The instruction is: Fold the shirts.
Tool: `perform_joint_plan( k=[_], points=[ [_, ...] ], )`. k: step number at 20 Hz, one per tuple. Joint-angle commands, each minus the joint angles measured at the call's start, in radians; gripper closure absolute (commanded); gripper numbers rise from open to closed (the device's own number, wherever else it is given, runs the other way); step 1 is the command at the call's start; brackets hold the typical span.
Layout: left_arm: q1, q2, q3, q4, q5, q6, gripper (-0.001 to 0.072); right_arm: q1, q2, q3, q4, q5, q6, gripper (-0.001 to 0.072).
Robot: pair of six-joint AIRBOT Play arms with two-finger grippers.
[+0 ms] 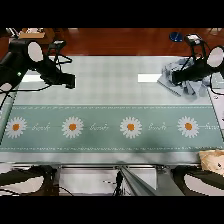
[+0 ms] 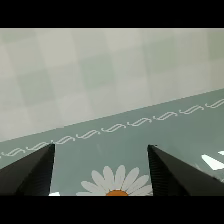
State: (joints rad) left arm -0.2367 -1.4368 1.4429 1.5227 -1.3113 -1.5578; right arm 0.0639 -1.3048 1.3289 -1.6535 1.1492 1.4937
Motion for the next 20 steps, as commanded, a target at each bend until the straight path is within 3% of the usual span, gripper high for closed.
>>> perform_joint_plan(
  k=[1,4,6,14,16,20],
  points=[
    [-0.001,-0.004,0.000,0.000,0.066,0.000,-0.0002,0.000,-0.003,0.001,-0.036,-0.131,0.000,0.0140],
    [-0.001,-0.021,0.001,0.001,0.106,0.002,-0.0003,-0.013,-0.016,0.006,-0.293,-0.350,0.260,0.0141],
    [0.002,-0.021,0.004,0.055,0.108,0.045,-0.0002,-0.071,-0.054,0.023,-0.354,-0.441,0.369,0.0140],
    [0.014,-0.018,0.104,0.076,0.103,0.063,-0.0002,-0.322,-0.320,0.061,-0.082,-0.430,0.374,0.0121],
    [0.014,-0.018,0.121,0.076,0.095,0.106,-0.0002,-0.346,-0.362,0.061,-0.066,-0.430,0.374,0.0121],
    [0.014,-0.016,0.128,0.075,0.095,0.106,-0.0002,-0.383,-0.409,0.061,-0.067,-0.460,0.376,0.0121]
  ],
)
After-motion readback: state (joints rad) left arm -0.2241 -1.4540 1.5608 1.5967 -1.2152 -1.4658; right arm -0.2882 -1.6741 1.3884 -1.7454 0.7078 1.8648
